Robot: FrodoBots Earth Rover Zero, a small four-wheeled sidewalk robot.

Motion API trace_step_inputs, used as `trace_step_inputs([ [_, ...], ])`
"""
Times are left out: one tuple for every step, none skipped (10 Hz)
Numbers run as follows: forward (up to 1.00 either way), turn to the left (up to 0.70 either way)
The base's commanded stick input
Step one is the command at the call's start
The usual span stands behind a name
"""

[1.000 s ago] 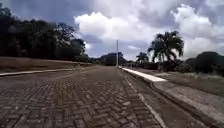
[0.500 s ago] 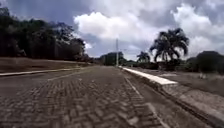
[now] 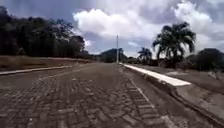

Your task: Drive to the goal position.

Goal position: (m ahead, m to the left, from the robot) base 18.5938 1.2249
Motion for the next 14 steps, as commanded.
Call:
trace_step_inputs([
  [1.00,0.00],
  [1.00,0.00],
  [1.00,0.00],
  [1.00,0.00],
  [1.00,0.00],
  [1.00,0.00],
  [1.00,0.00],
  [1.00,0.00],
  [1.00,0.00],
  [1.00,0.00],
  [1.00,0.00],
  [1.00,0.00],
  [1.00,0.00],
  [1.00,0.00],
])
